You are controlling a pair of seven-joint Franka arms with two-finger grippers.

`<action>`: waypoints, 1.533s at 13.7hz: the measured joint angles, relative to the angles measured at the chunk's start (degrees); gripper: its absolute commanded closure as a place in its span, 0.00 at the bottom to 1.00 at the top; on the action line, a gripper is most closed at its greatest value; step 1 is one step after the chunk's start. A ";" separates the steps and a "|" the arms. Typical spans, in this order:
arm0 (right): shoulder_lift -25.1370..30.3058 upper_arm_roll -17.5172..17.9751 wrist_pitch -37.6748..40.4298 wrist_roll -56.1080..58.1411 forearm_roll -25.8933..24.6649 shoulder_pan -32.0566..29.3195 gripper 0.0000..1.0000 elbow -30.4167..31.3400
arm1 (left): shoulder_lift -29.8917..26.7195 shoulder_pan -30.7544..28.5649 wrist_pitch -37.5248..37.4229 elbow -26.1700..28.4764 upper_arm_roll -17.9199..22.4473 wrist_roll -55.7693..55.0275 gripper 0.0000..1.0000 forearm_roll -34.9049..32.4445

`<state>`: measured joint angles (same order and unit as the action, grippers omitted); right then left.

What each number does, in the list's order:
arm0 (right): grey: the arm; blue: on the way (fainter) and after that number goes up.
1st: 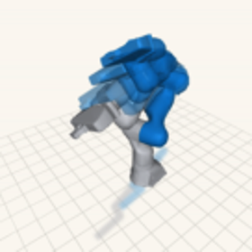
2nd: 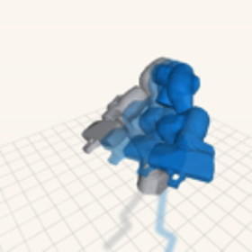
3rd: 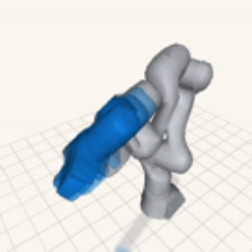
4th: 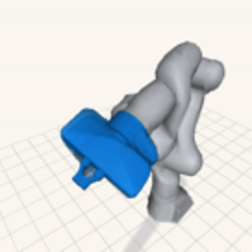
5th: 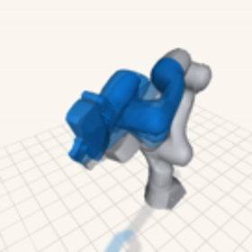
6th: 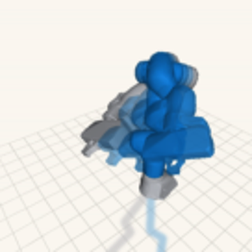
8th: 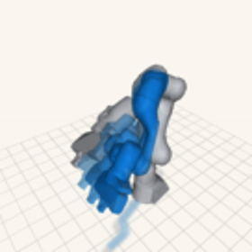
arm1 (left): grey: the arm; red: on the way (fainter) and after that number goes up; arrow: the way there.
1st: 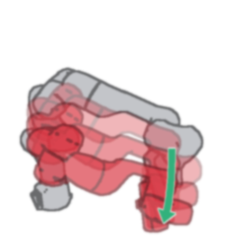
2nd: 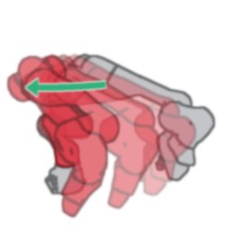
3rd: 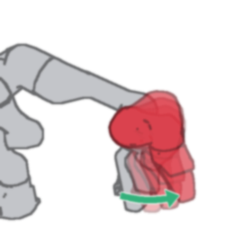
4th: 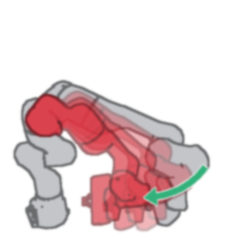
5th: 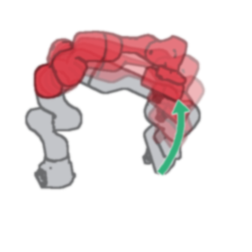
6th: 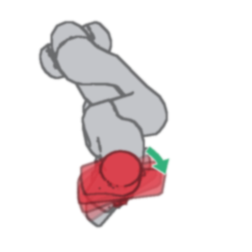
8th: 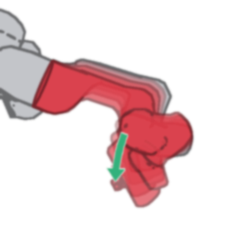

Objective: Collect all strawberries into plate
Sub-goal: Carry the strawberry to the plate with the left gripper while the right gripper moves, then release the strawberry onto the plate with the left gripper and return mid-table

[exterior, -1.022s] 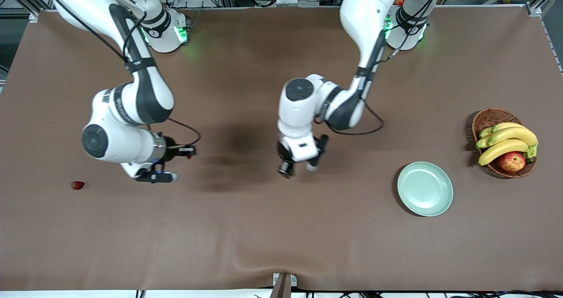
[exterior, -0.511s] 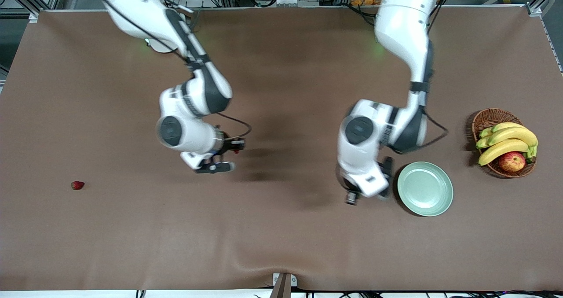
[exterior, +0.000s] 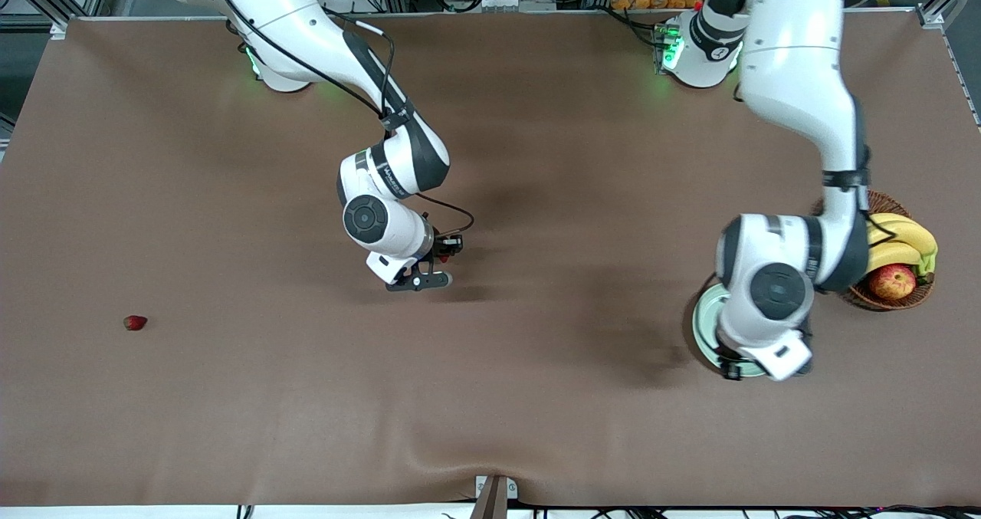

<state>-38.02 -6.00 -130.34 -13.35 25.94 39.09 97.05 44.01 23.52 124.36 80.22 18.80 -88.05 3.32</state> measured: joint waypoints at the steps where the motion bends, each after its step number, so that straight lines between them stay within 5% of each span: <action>1: -0.12 0.01 -0.01 0.00 0.00 0.02 0.99 0.00 | -0.14 -2.72 -0.07 0.47 -1.83 2.04 1.00 0.29; 6: -1.84 0.07 -2.04 0.01 -0.01 0.71 0.85 0.02 | -0.21 -13.58 -0.13 2.22 -10.08 10.32 1.00 0.55; 7: -2.17 0.07 -2.38 0.01 0.00 0.83 0.72 0.02 | -0.20 -13.91 -0.16 2.85 -10.52 10.99 0.83 0.55; 8: -2.36 0.07 -2.59 0.01 -0.01 0.90 0.37 0.01 | -0.20 -13.83 -0.36 3.41 -10.82 11.38 0.30 0.56; 9: -2.42 0.07 -2.70 0.01 -0.01 0.92 0.15 0.00 | -0.20 -13.69 -1.21 3.65 -11.07 11.41 0.00 0.56; 10: -2.41 0.05 -2.74 0.02 -0.01 0.92 0.00 -0.04 | -0.24 -13.53 -2.53 3.66 -11.17 11.44 0.00 0.56; 16: 0.56 -2.38 -0.41 0.21 -0.30 -2.07 0.00 -2.59 | -1.72 -7.70 -6.00 3.61 -11.59 12.13 0.00 -1.89; 21: 9.34 -2.99 13.57 1.77 -3.46 -16.98 0.00 -2.95 | -3.19 4.25 -6.34 3.36 -12.53 9.81 0.00 -1.89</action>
<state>-28.69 -8.99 -116.77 -11.58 22.48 22.11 94.10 40.82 27.77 118.02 83.58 6.26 -78.24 1.43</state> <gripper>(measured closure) 0.000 0.000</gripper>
